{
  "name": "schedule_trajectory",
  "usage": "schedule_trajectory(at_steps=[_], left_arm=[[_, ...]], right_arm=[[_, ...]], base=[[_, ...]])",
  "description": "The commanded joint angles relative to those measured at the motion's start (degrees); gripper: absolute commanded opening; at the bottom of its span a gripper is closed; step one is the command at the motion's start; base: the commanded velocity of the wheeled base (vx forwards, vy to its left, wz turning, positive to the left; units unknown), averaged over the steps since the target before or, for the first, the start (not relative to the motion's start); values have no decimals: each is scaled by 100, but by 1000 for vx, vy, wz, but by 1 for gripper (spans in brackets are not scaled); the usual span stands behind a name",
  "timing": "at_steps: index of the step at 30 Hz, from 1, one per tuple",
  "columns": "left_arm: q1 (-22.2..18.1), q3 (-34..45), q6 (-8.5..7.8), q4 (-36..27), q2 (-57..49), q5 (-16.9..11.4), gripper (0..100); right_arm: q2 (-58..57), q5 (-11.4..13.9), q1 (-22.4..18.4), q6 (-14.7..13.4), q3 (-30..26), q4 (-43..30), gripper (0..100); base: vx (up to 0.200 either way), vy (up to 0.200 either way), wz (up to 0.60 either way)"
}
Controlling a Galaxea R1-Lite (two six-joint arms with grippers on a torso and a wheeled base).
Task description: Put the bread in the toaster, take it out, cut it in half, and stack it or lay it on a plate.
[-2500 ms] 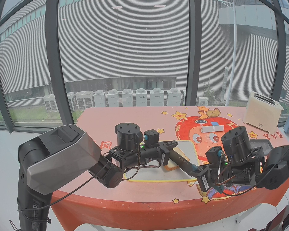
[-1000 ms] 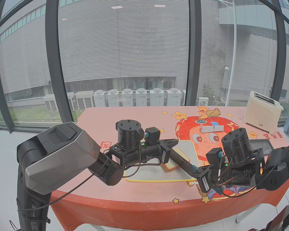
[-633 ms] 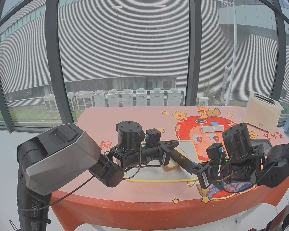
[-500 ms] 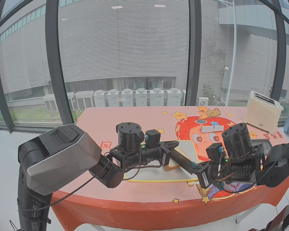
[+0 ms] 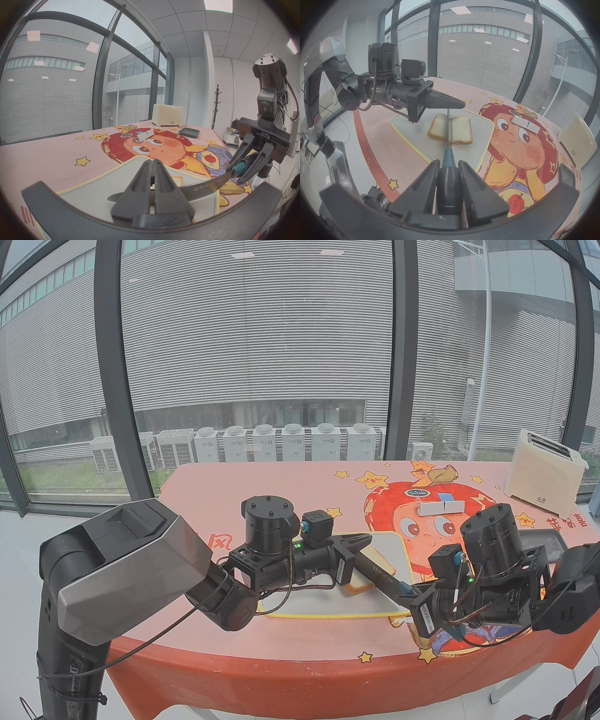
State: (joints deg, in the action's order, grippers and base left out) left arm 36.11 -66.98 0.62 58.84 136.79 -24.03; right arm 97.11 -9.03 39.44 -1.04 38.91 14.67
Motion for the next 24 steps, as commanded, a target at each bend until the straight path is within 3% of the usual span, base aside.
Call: schedule_trajectory(at_steps=[1, 6, 14, 24], left_arm=[[10, -35, -1, -22, 67, 3, 0], [54, -228, 17, 66, 14, 3, 0], [45, -290, 26, 57, -3, 3, 0], [10, -211, 17, 83, 243, 12, 0]], right_arm=[[1, -2, -6, -2, -68, -25, 0], [1, -2, -33, -2, -130, -8, 0], [-34, -11, -33, -11, 231, -8, 0], [27, -2, -33, -11, -50, -16, 0]], base=[[0, 0, 0], [0, 0, 0], [0, 0, 0], [0, 0, 0]])
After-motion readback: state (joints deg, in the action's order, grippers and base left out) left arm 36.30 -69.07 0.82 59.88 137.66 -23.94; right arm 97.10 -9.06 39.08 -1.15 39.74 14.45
